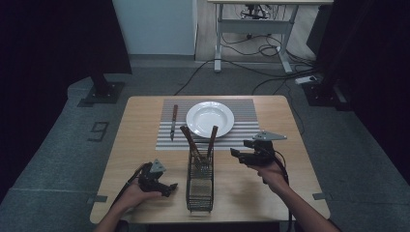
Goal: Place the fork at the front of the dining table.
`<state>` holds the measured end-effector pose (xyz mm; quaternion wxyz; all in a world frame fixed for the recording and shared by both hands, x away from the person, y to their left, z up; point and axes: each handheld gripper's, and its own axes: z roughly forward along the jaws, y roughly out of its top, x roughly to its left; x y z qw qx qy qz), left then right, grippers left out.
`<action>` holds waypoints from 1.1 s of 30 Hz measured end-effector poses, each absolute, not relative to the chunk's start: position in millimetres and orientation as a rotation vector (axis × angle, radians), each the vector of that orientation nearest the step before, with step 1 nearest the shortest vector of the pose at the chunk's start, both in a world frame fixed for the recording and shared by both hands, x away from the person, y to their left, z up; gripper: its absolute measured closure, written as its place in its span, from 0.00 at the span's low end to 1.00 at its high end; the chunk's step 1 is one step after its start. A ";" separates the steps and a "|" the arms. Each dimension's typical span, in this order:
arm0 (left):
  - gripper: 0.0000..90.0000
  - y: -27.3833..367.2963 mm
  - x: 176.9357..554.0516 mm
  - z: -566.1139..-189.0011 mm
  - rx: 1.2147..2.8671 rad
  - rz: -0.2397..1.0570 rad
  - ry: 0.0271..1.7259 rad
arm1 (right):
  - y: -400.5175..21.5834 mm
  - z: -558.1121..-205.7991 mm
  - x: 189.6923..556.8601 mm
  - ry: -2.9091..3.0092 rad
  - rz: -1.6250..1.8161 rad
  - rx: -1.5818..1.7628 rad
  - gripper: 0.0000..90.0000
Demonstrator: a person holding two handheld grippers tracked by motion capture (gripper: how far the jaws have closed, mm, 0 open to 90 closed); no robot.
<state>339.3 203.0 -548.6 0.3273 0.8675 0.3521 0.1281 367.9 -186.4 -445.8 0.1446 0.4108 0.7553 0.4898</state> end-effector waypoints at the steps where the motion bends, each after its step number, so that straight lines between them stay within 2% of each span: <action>1: 0.00 203.1 339.4 -548.6 2.273 0.337 0.921 | -184.1 -444.1 369.2 2.181 1.413 1.178 0.33; 21: 0.00 203.5 338.9 -548.6 2.275 0.338 0.919 | -158.1 -433.0 382.7 2.191 1.437 1.150 0.30; 25: 0.00 203.5 338.9 -548.5 2.275 0.338 0.919 | -150.4 -430.8 384.4 2.192 1.447 1.127 0.33; 28: 0.00 203.7 338.9 -548.5 2.276 0.337 0.918 | -141.9 -430.1 386.5 2.212 1.450 1.087 0.39; 33: 0.00 203.9 338.9 -548.5 2.276 0.335 0.917 | -134.5 -429.6 389.9 2.227 1.457 1.058 0.44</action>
